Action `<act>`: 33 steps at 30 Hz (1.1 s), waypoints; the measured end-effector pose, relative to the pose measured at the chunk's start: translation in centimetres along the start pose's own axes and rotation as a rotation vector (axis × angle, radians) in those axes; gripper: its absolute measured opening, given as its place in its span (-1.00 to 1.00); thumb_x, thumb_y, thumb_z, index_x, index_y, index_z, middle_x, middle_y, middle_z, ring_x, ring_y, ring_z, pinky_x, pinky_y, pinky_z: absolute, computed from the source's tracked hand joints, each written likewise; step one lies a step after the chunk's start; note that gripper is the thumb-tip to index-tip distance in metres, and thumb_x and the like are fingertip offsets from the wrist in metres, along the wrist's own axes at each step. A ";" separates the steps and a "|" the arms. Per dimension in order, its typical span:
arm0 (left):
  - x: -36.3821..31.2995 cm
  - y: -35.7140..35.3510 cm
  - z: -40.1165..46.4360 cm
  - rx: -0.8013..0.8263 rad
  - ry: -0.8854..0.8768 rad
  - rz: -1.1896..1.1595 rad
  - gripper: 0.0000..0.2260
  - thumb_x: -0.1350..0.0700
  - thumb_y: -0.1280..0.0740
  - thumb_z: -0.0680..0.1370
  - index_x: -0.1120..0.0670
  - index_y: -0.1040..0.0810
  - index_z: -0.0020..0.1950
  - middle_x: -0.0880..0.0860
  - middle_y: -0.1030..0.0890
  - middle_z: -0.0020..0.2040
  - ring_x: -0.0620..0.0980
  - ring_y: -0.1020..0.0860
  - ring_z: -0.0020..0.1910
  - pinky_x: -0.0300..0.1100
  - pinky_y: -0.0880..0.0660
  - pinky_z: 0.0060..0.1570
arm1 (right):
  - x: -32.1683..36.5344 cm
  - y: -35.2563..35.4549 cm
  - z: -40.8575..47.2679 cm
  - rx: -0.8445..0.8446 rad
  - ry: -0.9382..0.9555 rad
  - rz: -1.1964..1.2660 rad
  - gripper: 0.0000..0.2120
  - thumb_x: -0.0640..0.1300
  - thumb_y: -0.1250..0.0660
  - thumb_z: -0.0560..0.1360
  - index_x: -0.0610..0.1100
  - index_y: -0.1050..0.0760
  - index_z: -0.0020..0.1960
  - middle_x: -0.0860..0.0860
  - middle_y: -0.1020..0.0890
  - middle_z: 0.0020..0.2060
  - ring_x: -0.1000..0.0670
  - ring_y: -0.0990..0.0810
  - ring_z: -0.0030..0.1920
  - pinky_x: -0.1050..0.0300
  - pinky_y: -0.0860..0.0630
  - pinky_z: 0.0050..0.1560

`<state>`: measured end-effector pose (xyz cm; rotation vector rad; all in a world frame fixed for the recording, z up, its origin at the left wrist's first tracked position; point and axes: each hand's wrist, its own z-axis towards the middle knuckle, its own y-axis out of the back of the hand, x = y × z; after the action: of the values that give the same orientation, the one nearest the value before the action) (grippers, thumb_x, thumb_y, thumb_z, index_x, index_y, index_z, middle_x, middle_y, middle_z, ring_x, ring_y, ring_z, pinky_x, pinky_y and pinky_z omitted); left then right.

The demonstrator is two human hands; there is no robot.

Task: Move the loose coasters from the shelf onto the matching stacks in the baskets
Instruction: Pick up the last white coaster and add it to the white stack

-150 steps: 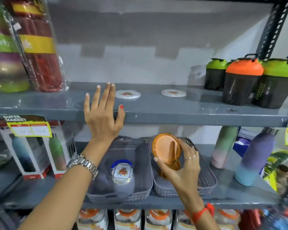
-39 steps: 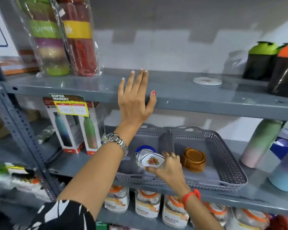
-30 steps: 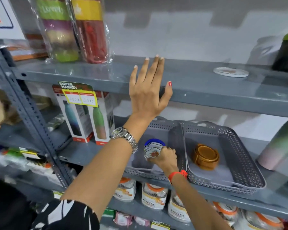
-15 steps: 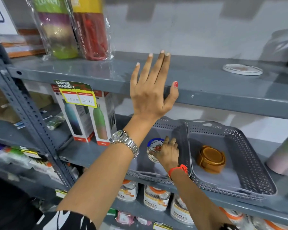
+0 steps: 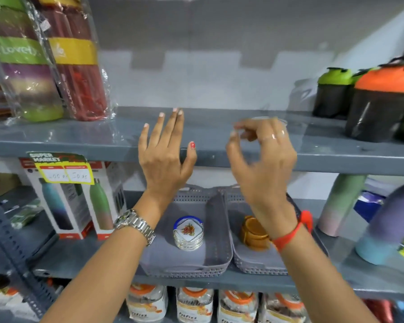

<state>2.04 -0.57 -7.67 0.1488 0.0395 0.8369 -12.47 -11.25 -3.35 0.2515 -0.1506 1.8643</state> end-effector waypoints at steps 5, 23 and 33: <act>-0.2 -0.1 0.1 0.010 0.020 -0.019 -0.53 -0.02 -0.12 0.58 0.17 -0.43 0.41 0.10 -0.47 0.37 0.13 -0.41 0.37 0.10 -0.21 0.38 | -3.9 -2.7 7.7 0.366 -0.137 -0.334 -0.66 -0.10 -0.31 0.47 -0.21 -0.44 0.20 -0.12 -0.56 0.05 -0.14 -0.44 0.11 0.10 -0.38 0.06; 0.0 0.1 0.0 0.017 0.029 -0.014 -0.52 -0.02 -0.10 0.58 0.20 -0.43 0.40 0.13 -0.47 0.36 0.19 -0.42 0.36 0.12 -0.23 0.37 | -14.1 -4.2 10.9 0.922 -0.750 -0.593 -0.30 0.26 -0.43 0.28 -0.15 -0.36 0.22 -0.16 -0.46 0.23 -0.25 -0.29 0.33 -0.33 -0.19 0.38; -0.1 0.2 0.1 0.018 0.042 -0.021 -0.52 -0.03 -0.10 0.57 0.20 -0.44 0.39 0.13 -0.49 0.35 0.16 -0.43 0.35 0.11 -0.23 0.37 | -5.6 -1.9 8.9 0.262 -0.193 -0.389 -0.11 0.27 -0.47 0.11 -0.05 -0.33 0.35 0.02 -0.47 0.25 -0.14 -0.38 0.22 -0.26 -0.27 0.32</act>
<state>1.78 -0.54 -7.51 0.1476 0.0877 0.8191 -8.16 -17.90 3.79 0.5991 0.0128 1.4681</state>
